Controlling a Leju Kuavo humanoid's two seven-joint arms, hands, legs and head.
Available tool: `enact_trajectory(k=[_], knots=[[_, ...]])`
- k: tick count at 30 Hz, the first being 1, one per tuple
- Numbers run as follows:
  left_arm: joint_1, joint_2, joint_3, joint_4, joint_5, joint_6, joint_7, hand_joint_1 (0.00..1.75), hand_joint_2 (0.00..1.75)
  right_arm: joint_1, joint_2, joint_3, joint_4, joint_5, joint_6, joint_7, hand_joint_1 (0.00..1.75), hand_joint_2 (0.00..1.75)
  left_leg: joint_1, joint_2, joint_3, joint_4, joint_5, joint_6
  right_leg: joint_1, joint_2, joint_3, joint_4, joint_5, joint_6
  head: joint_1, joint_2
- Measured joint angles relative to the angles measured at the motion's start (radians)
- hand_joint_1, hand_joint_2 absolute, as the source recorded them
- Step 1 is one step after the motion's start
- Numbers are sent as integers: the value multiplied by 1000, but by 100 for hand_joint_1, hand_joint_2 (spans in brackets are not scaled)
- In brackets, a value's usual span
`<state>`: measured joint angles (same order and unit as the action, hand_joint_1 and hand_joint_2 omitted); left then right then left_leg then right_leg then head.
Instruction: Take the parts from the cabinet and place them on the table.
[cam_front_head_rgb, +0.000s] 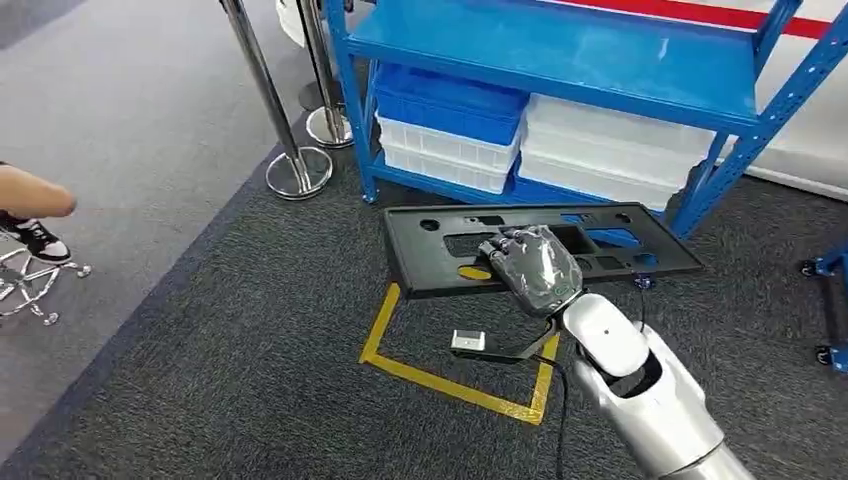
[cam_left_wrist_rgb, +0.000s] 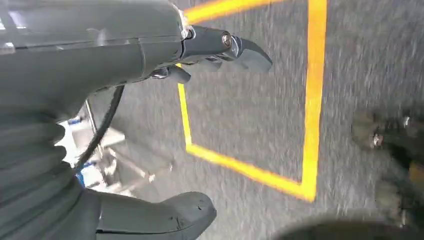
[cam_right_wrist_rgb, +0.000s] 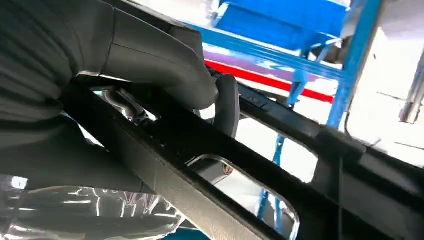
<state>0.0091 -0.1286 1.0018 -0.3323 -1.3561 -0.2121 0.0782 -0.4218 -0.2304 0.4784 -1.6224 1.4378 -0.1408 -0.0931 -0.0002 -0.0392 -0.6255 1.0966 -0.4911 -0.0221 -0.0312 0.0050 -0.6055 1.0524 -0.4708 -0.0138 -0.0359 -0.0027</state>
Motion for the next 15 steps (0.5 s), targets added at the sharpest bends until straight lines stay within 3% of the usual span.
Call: enact_trajectory(k=[2,3,4,6,7,8,9,10,13,14,15], knots=[[-6,0,3,0,-2,0,0,0,175,-5,-9,3,2,-10,6,0,175,175,8,23,-69,147,-72,-12,2,-28,-1,0,0,-3,0,0],[-7,0,7,0,-2,0,0,0,175,-5,-12,5,5,-13,10,0,175,175,10,24,-93,199,-89,-16,2,-40,-1,0,0,-3,0,0],[-7,0,14,0,-4,0,0,0,175,-5,-15,8,8,-21,14,-2,175,175,13,26,-106,226,-86,-19,2,-54,-1,0,0,-3,0,0],[-6,0,21,0,-6,-1,0,0,175,-6,-15,14,13,-30,16,-4,175,175,14,32,-65,151,-32,-20,2,-77,-1,1,0,-3,0,0],[-7,0,24,0,-6,-1,0,0,175,-10,-15,16,13,-33,17,-7,175,175,13,44,-12,54,13,-16,2,-88,0,0,0,-2,0,0],[-8,0,26,-2,-9,-1,-1,0,175,-13,-15,18,13,-37,18,-10,175,175,11,74,35,-26,43,-10,3,-98,2,0,1,0,0,0],[-12,0,27,-2,-9,-1,-1,0,175,-17,-15,19,13,-38,18,-11,175,175,0,106,45,-62,26,-2,6,-107,3,-1,3,6,0,0],[-14,0,28,-2,-9,-1,-1,0,175,-21,-15,20,15,-39,18,-11,175,175,-3,93,42,-65,37,10,9,-114,3,-3,4,14,0,0],[-11,0,39,-2,-15,0,-1,0,175,-25,-15,28,20,-41,21,-12,175,175,-6,62,35,-75,47,29,9,-143,13,-15,12,31,0,0],[-10,0,43,-2,-15,1,0,0,175,-26,-15,31,20,-42,21,-12,175,175,9,51,50,-92,61,38,4,-122,12,-9,3,39,0,0],[-10,-1,43,-2,-16,1,0,0,175,-26,-15,32,22,-42,21,-12,175,175,5,42,50,-99,68,42,4,-67,4,13,-21,39,0,0]])
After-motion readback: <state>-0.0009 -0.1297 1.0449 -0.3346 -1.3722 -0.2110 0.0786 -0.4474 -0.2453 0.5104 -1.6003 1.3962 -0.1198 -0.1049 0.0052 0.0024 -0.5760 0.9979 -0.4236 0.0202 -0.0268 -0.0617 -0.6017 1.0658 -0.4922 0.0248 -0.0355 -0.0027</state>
